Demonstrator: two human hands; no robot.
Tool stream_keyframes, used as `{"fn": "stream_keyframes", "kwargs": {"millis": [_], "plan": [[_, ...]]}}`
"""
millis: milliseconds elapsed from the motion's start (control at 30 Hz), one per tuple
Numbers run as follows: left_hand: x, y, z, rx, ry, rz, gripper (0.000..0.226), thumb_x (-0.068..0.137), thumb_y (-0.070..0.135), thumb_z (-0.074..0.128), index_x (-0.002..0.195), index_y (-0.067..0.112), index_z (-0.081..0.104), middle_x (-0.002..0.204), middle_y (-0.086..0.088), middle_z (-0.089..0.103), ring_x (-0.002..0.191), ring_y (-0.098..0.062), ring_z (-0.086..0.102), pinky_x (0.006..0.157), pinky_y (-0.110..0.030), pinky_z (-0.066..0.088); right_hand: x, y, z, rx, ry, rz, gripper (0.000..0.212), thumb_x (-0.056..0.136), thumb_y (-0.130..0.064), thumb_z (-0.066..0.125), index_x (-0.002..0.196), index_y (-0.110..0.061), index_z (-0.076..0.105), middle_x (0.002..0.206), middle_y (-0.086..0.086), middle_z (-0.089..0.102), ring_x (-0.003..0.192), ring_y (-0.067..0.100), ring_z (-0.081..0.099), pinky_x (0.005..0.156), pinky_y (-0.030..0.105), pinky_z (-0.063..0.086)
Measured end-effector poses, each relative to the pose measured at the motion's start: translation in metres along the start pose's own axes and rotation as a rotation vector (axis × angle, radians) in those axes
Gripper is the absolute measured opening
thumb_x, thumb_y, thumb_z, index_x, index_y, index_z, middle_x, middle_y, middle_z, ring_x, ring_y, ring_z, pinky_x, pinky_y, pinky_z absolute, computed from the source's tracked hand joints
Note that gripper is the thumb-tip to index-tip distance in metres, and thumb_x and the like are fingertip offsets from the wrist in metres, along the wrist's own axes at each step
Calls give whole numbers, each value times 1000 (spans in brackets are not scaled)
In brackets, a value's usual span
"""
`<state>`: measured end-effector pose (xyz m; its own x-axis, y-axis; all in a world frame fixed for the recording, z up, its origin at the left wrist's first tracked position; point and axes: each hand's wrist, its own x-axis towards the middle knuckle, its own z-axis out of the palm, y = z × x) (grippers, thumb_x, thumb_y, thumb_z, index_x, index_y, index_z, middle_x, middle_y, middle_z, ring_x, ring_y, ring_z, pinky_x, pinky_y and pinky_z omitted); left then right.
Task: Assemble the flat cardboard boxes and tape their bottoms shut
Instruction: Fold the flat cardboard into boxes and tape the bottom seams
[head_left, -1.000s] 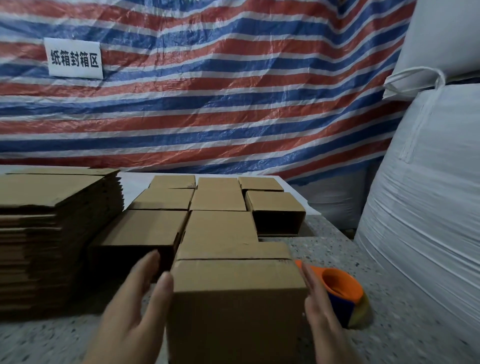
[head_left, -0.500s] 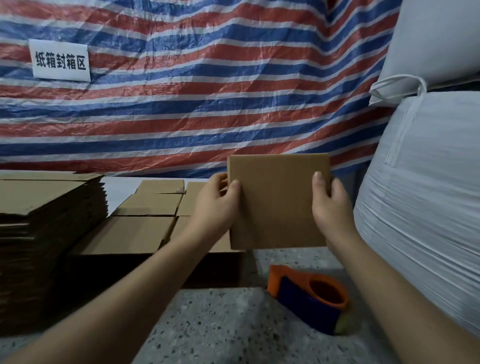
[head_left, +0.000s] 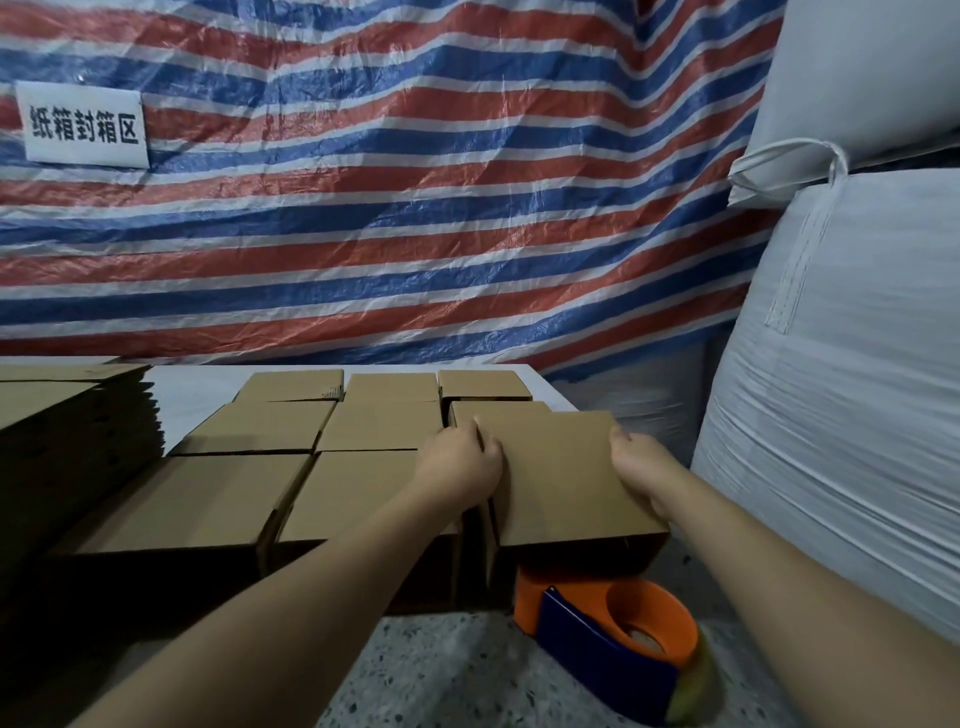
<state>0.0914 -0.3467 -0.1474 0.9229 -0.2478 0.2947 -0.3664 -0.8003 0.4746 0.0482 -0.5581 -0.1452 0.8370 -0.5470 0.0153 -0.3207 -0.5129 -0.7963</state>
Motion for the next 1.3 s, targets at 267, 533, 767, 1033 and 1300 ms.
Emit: {"fn": "stream_keyframes", "kwargs": {"millis": [267, 533, 767, 1033, 1300], "plan": [[4, -3, 12, 260, -200, -158, 57, 101, 34, 21, 145, 4, 42, 157, -17, 30, 148, -33, 17, 120, -46, 15, 12, 8, 17, -88, -99, 111, 55, 109, -37, 19, 148, -3, 38, 124, 18, 55, 106, 30, 55, 98, 38, 47], [-1, -11, 20, 340, -81, -56, 46, 104, 36, 29, 139, 10, 45, 144, -13, 48, 137, -29, 37, 113, -44, 30, 13, 12, 24, -186, -68, 20, 50, 107, -33, 25, 147, -11, 47, 132, 15, 59, 112, 29, 60, 99, 37, 50], [-23, 0, -5, 91, 105, 67, 37, 102, 38, 32, 98, 13, 59, 97, -6, 62, 92, -25, 59, 76, -37, 50, -23, -20, 14, -365, 110, -104, 42, 105, -40, 34, 125, -11, 56, 120, 11, 62, 103, 26, 58, 93, 41, 48], [-131, -15, -92, -365, 416, 249, 28, 102, 29, 48, 92, 14, 70, 80, 3, 70, 74, -13, 64, 70, -40, 54, -153, -44, 29, 407, 299, -466, 20, 104, -24, 44, 96, -19, 62, 85, -2, 64, 68, 2, 56, 55, 20, 40], [-270, -80, -126, -515, 441, 126, 54, 91, 56, 41, 57, 20, 63, 49, 1, 59, 41, -11, 53, 44, -30, 45, -294, -5, 87, 606, 113, -606, 25, 105, -13, 43, 91, -21, 63, 58, -4, 55, 39, 4, 36, 38, 16, 27]]}}
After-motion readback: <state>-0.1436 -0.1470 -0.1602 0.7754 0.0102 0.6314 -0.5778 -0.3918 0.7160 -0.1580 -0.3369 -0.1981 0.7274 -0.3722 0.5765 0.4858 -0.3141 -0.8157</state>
